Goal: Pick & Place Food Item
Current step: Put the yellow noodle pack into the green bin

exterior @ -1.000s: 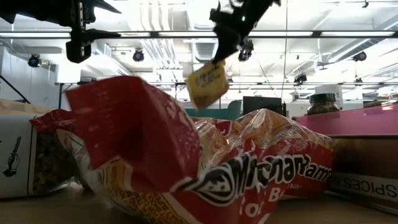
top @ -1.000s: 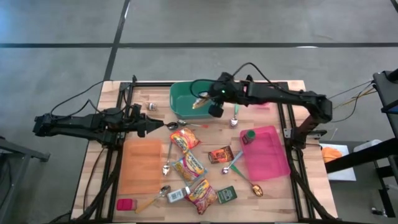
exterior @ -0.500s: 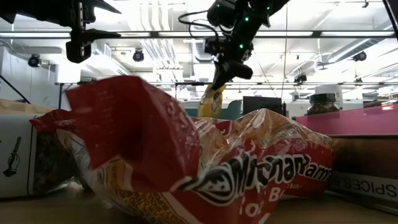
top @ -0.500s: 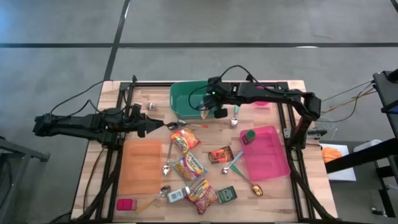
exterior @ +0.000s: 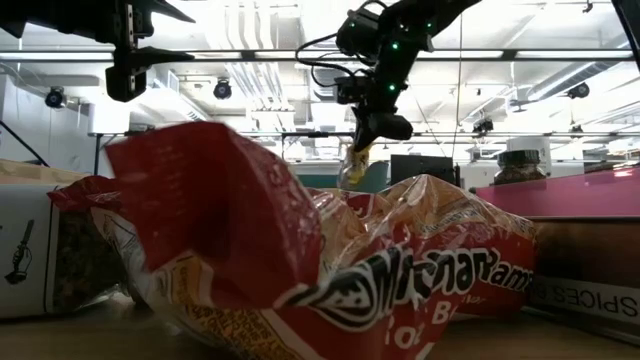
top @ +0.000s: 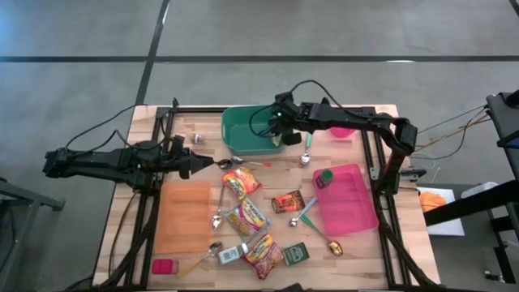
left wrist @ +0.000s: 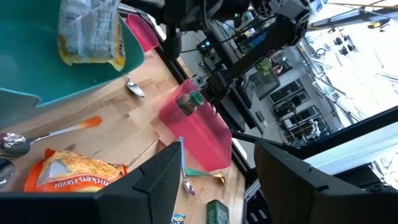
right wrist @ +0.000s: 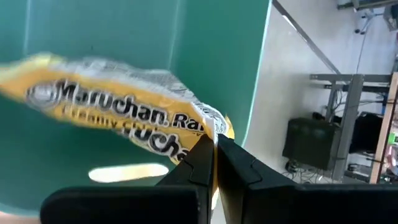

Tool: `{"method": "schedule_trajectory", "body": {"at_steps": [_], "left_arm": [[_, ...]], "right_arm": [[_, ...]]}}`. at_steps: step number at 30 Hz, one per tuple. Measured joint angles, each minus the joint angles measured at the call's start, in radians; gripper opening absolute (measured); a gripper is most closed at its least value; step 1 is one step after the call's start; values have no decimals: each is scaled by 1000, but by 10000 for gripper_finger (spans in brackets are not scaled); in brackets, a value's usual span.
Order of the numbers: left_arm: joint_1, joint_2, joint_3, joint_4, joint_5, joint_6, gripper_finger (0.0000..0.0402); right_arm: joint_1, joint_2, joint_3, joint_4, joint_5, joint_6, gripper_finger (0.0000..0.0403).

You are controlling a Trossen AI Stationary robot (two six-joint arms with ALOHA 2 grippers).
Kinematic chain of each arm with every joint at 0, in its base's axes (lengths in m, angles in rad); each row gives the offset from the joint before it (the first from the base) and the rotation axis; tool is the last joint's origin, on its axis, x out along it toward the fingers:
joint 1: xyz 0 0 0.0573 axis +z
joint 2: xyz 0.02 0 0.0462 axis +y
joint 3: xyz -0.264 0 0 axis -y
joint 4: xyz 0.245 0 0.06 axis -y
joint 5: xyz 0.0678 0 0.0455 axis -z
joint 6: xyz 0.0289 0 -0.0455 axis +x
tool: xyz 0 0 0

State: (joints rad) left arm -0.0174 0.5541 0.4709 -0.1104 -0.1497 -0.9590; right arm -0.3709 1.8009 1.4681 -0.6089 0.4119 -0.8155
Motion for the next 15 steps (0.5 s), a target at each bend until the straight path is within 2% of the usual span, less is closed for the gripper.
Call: {"method": "schedule_trajectory", "body": {"at_steps": [6, 15], "left_arm": [[0, 0, 0, 0, 0, -11, 205], [0, 0, 0, 0, 0, -11, 204]], "right_arm": [[-3, 1, 0, -22, -54, -57, 10], [-4, 1, -9, -31, -73, -79, 10]]}}
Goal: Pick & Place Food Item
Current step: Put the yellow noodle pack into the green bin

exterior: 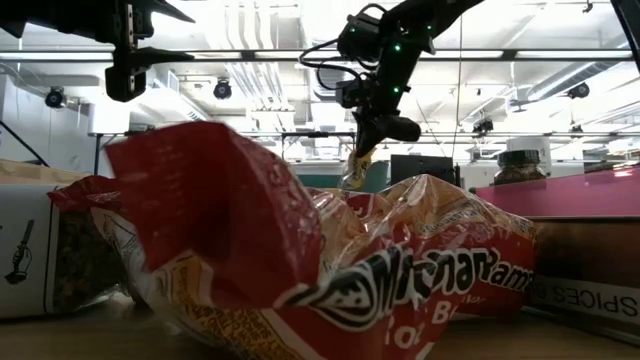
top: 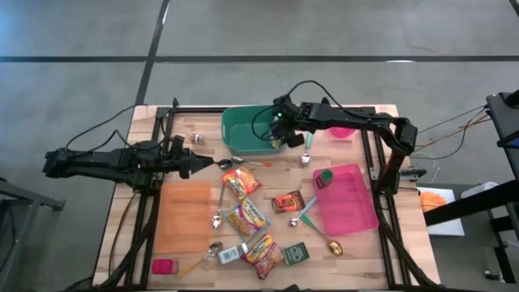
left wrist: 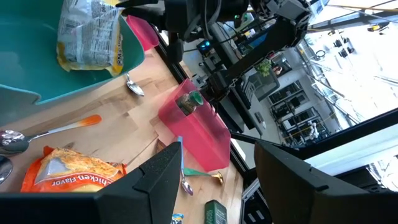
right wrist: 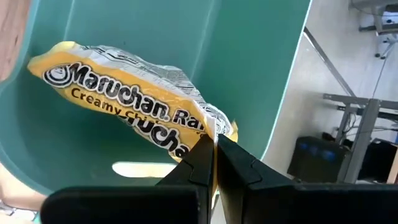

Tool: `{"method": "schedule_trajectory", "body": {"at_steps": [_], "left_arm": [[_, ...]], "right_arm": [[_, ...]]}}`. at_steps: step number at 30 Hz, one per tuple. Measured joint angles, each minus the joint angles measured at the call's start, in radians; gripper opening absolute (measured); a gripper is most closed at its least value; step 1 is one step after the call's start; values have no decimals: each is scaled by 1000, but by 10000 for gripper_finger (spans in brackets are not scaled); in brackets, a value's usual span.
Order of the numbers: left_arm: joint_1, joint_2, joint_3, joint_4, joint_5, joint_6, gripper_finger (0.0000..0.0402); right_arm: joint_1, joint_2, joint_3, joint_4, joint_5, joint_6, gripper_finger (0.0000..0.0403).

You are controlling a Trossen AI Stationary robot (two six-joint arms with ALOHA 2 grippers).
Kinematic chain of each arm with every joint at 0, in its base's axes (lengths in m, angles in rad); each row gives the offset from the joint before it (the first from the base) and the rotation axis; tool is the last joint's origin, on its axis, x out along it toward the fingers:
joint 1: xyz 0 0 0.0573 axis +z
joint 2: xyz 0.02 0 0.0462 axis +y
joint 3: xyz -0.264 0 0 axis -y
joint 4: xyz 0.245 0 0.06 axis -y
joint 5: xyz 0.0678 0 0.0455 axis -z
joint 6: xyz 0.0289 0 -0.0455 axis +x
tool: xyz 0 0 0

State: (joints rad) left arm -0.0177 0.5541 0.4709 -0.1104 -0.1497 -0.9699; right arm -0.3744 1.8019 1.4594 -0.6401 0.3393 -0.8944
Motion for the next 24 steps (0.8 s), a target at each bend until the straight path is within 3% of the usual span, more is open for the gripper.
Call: {"method": "schedule_trajectory", "body": {"at_steps": [24], "left_arm": [[0, 0, 0, 0, 0, -1, 204]], "right_arm": [[0, 0, -33, -6, -4, 21, 11]]}}
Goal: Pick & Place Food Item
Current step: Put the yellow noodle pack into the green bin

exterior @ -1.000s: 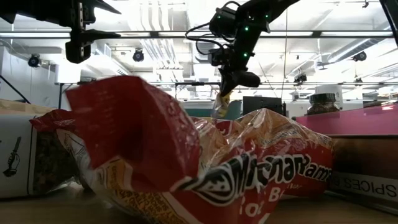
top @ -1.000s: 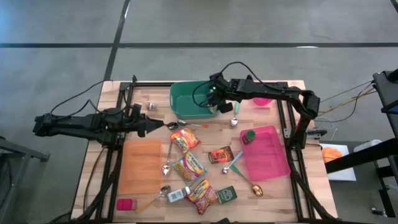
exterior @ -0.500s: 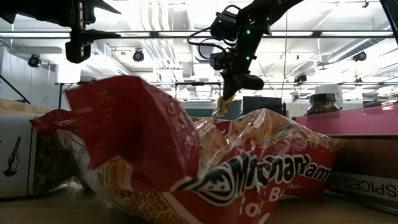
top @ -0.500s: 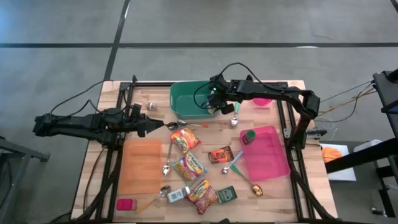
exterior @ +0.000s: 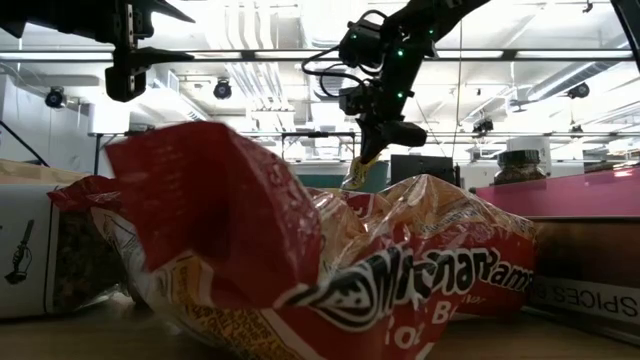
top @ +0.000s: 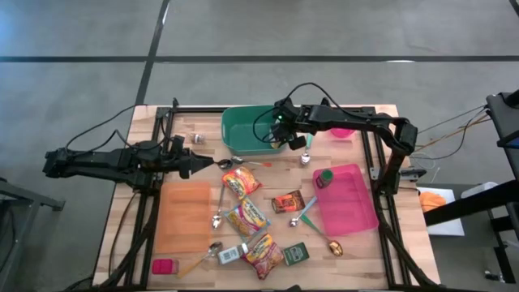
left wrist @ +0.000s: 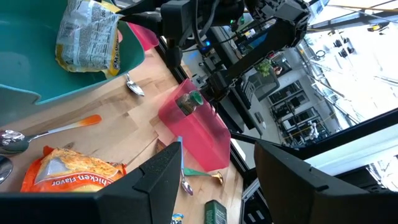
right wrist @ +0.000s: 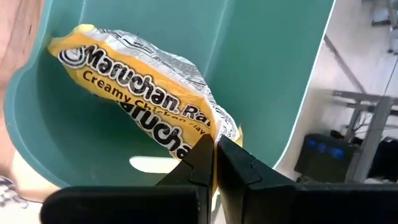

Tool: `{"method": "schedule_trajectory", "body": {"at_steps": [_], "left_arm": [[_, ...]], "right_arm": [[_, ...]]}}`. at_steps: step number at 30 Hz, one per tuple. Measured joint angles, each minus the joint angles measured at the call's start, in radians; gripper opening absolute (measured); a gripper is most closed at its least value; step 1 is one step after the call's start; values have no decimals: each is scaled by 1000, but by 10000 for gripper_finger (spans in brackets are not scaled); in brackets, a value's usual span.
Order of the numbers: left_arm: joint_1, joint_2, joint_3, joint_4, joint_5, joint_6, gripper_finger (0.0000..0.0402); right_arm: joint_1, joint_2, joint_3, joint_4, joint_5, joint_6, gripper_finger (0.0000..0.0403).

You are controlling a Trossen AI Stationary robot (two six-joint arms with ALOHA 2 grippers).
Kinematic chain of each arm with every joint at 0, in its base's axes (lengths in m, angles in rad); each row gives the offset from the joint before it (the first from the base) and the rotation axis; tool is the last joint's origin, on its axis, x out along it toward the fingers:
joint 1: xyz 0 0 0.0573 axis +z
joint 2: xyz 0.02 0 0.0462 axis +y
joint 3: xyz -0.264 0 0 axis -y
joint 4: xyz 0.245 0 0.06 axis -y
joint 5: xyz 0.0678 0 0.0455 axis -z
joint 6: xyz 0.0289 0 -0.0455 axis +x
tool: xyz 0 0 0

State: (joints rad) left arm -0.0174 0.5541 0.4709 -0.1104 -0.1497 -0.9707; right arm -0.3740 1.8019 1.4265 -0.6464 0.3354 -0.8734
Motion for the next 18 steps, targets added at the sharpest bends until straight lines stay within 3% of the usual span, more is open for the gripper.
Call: {"method": "schedule_trajectory", "body": {"at_steps": [9, 18], "left_arm": [[0, 0, 0, 0, 0, 0, 204], [0, 0, 0, 0, 0, 0, 204]], "right_arm": [[-28, 0, 0, -48, -83, 150, 27], [-39, 0, 0, -75, -75, 193, 145]]}}
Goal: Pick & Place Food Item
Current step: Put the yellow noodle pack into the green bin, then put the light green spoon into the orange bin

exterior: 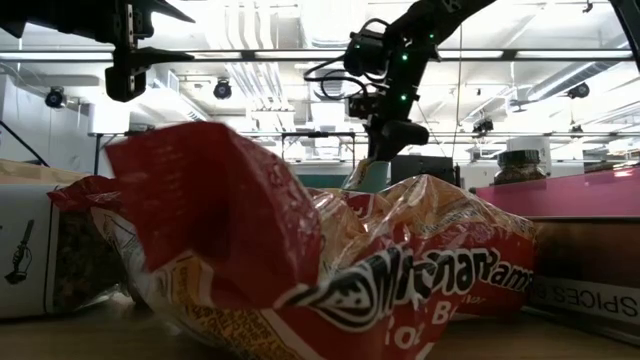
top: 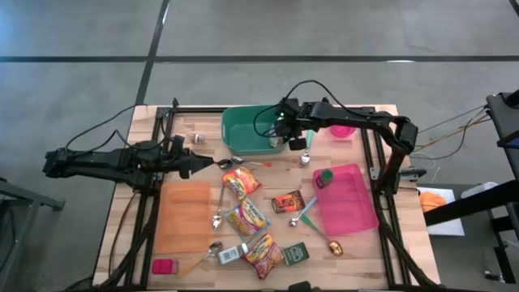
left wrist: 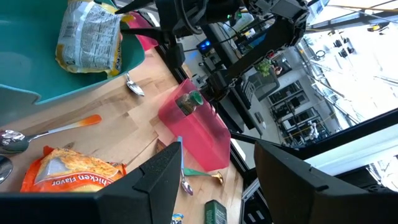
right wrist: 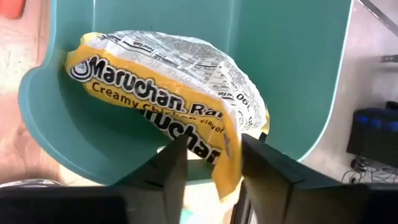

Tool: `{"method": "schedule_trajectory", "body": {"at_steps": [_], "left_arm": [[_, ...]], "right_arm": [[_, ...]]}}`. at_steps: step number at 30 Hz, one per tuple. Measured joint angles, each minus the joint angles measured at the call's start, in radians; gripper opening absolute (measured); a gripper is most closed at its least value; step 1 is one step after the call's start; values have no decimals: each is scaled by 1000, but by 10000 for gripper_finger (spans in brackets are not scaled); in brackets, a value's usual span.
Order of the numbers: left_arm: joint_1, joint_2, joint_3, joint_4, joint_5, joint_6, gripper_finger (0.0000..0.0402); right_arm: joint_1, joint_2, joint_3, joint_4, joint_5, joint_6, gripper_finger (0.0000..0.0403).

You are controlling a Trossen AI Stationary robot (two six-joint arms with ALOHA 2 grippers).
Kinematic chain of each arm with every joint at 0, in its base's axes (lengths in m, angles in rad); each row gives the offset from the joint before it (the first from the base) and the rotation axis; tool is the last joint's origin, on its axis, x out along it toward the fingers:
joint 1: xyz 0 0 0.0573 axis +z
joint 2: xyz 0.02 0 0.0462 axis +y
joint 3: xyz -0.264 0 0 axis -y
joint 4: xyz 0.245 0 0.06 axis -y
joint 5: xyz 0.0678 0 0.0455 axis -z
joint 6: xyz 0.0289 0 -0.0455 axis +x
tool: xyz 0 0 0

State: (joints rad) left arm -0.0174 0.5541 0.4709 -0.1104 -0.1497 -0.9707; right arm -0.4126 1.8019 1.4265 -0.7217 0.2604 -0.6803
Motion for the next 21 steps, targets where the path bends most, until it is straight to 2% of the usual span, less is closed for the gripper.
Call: {"method": "schedule_trajectory", "body": {"at_steps": [5, 11, 15, 21], "left_arm": [[0, 0, 0, 0, 0, -2, 204], [0, 0, 0, -2, 2, -33, 204], [0, 0, 0, -11, 4, -33, 204], [0, 0, 0, -18, 4, -33, 204]], "right_arm": [[0, -1, 0, -4, 16, 7, 205], [7, -1, 20, -50, 80, 97, 252], [6, -5, 43, -76, 80, 138, 270], [7, -20, 70, -86, 79, 175, 275]]}}
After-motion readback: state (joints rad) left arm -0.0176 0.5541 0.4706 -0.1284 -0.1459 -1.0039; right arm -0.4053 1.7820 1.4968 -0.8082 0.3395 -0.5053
